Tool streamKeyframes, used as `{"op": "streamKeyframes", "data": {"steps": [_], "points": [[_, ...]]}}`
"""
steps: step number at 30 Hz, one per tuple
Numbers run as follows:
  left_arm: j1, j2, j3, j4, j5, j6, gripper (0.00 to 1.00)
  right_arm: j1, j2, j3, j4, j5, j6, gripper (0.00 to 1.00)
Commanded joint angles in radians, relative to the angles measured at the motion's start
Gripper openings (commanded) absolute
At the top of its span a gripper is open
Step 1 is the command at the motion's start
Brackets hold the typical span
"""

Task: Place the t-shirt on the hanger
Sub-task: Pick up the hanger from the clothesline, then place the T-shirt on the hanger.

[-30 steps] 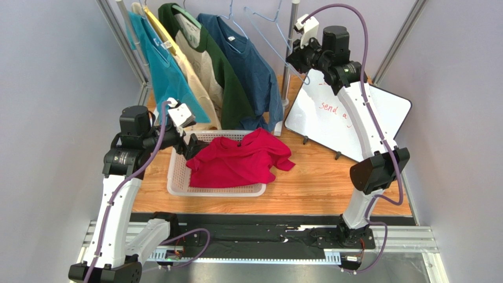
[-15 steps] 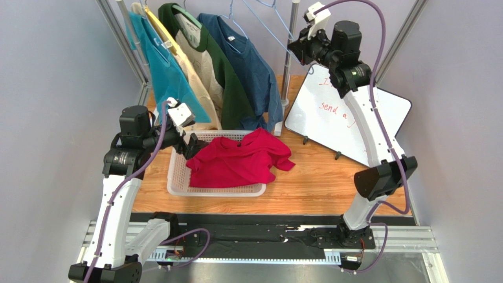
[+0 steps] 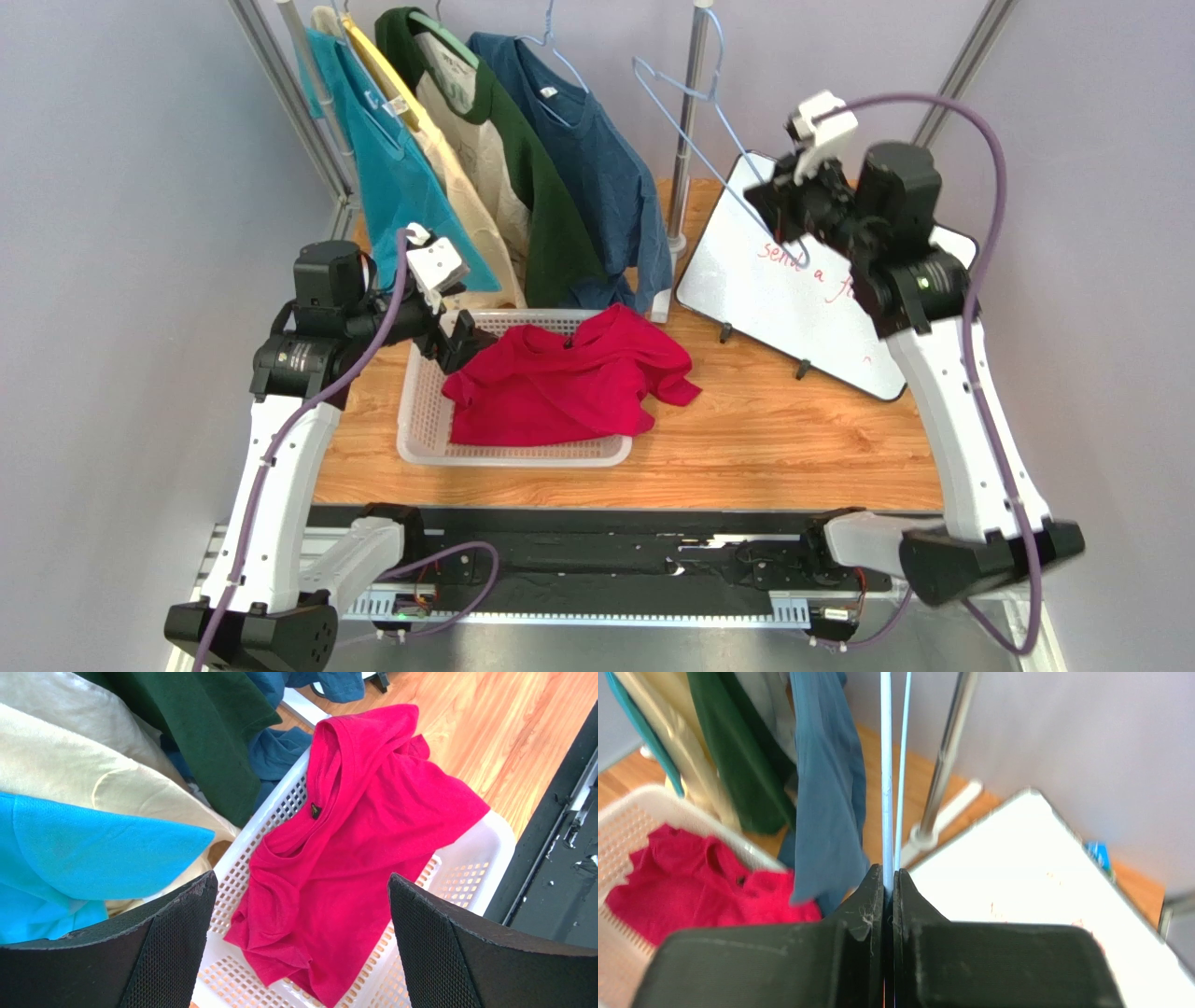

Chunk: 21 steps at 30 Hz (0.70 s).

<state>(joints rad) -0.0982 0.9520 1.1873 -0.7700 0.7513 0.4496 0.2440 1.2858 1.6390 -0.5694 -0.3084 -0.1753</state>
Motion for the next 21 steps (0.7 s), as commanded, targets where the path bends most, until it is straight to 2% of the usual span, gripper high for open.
{"op": "streamKeyframes", "data": {"steps": [1,5,7,8,10,11,15,16,18,19,21], "points": [[0.002,-0.01,0.032,-0.012,0.061,0.053,0.95,-0.043,-0.256,-0.204,-0.087,0.022,0.007,0.0],[0.002,-0.038,-0.017,0.099,0.164,-0.023,0.96,-0.046,-0.567,-0.318,-0.141,-0.065,-0.029,0.0],[0.002,-0.045,-0.044,0.148,0.193,-0.093,0.96,-0.045,-0.632,-0.326,-0.168,-0.107,-0.024,0.0],[0.002,-0.056,-0.054,0.205,0.218,-0.124,0.96,-0.045,-0.666,-0.315,-0.219,-0.188,-0.024,0.0],[0.003,-0.073,-0.086,0.267,0.236,-0.204,0.96,-0.046,-0.672,-0.277,-0.282,-0.285,-0.03,0.0],[0.005,-0.093,-0.097,0.332,0.259,-0.222,0.96,-0.046,-0.66,-0.268,-0.343,-0.384,-0.039,0.0],[0.003,-0.15,-0.127,0.422,0.295,-0.244,0.96,-0.043,-0.568,-0.229,-0.513,-0.547,-0.14,0.0],[0.003,-0.159,-0.121,0.411,0.302,-0.205,0.95,-0.043,-0.547,-0.225,-0.546,-0.57,-0.2,0.0],[0.003,-0.165,-0.089,0.304,0.341,-0.111,0.94,-0.037,-0.47,-0.206,-0.633,-0.61,-0.275,0.0],[0.003,-0.165,-0.08,0.197,0.38,0.0,0.93,-0.02,-0.444,-0.202,-0.656,-0.613,-0.315,0.0],[0.002,-0.173,-0.075,0.106,0.381,0.072,0.92,0.006,-0.407,-0.196,-0.713,-0.613,-0.424,0.0]]}}
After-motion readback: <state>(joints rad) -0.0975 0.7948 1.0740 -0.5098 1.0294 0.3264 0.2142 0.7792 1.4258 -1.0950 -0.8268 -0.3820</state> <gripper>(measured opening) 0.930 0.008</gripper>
